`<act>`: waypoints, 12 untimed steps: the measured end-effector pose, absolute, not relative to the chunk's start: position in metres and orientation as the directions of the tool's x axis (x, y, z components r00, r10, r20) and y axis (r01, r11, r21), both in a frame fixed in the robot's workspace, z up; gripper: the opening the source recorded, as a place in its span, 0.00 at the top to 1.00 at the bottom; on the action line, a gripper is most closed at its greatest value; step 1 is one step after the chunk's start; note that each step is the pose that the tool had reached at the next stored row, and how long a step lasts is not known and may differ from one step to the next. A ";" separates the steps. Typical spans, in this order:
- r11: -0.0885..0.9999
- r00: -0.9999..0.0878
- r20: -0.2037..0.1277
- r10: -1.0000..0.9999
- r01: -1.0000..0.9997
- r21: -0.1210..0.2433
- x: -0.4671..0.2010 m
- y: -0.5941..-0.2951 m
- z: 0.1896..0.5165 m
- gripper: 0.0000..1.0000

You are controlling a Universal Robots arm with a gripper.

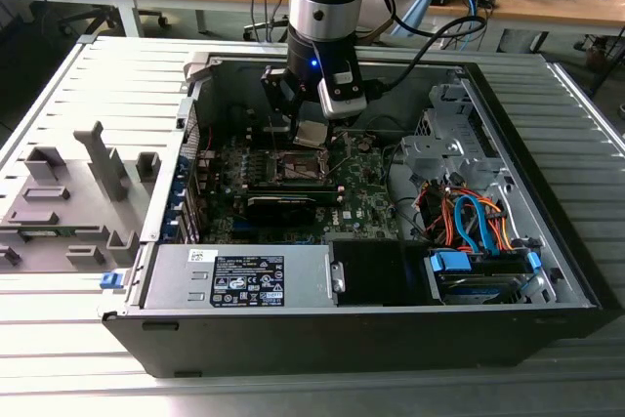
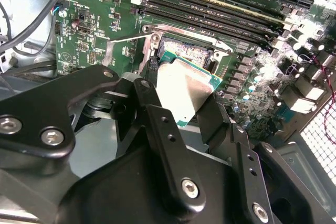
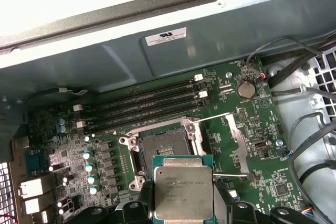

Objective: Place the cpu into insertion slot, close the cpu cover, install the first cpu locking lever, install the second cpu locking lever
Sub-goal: 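Place the cpu into insertion slot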

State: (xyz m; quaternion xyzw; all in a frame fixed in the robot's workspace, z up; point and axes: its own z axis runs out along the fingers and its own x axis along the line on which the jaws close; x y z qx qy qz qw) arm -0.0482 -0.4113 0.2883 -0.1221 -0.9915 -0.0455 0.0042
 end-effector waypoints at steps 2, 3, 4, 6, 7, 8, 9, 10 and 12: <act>0.966 -0.970 0.019 0.243 0.243 0.089 -0.048 -0.411 0.288 0.46; 0.966 -0.970 0.019 0.243 0.244 0.089 -0.048 -0.411 0.288 0.46; 0.966 -0.970 0.019 0.244 0.244 0.089 -0.048 -0.411 0.288 0.46; 0.965 -0.969 0.019 0.244 0.245 0.089 -0.048 -0.411 0.288 0.46; 0.965 -0.969 0.019 0.245 0.246 0.089 -0.048 -0.411 0.288 0.46; 0.965 -0.969 0.019 0.246 0.246 0.089 -0.048 -0.411 0.288 0.46; 0.965 -0.969 0.019 0.246 0.247 0.089 -0.048 -0.411 0.288 0.46; 0.965 -0.969 0.019 0.247 0.247 0.089 -0.048 -0.411 0.288 0.46; 0.964 -0.968 0.019 0.249 0.249 0.089 -0.048 -0.411 0.288 0.46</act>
